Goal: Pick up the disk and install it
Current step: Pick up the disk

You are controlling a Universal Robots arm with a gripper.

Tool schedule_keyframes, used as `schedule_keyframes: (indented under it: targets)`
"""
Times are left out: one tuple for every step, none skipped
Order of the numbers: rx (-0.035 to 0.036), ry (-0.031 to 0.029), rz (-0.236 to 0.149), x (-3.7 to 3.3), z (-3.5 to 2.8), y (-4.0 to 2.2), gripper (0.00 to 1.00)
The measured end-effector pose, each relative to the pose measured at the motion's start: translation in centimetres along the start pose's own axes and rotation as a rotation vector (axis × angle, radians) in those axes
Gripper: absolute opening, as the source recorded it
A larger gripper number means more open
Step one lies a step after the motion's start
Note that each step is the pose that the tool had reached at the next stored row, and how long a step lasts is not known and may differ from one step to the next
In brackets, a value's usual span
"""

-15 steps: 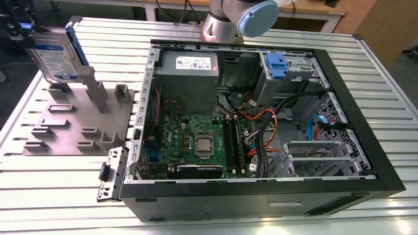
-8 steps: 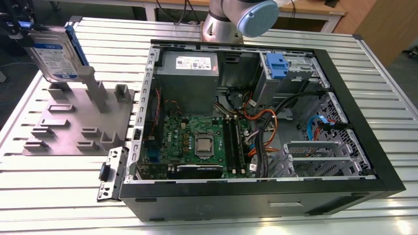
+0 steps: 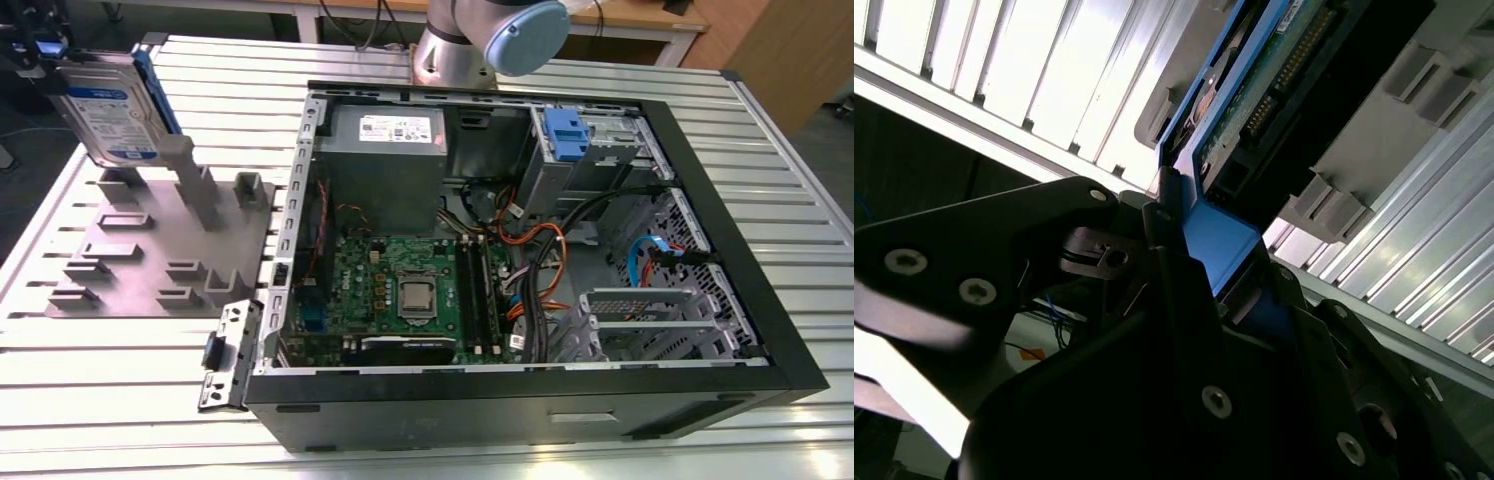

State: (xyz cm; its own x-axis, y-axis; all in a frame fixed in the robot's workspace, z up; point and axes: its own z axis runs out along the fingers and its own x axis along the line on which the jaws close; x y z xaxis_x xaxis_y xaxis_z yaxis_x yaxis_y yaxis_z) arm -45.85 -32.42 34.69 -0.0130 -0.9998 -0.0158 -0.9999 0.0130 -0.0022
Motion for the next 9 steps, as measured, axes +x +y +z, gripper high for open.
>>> schedule_keyframes:
  targets:
    - [0.0001, 0.0000, 0.000, 0.00, -0.03, 0.00, 0.37]
    - [0.0002, 0.0000, 0.000, 0.00, -0.05, 0.00, 0.37]
    - [0.0002, 0.0000, 0.000, 0.00, -0.08, 0.00, 0.37]
    - [0.0000, 0.0000, 0.000, 0.00, -0.13, 0.00, 0.37]
    - [0.0001, -0.0001, 0.000, 0.00, -0.16, 0.00, 0.37]
    - [0.0001, 0.0000, 0.000, 0.00, -0.20, 0.00, 0.37]
    - [0.0001, 0.0000, 0.000, 0.00, -0.24, 0.00, 0.37]
    - [0.0002, -0.0001, 0.000, 0.00, -0.26, 0.00, 0.37]
    - [0.0003, -0.0001, 0.000, -0.01, -0.28, 0.00, 0.37]
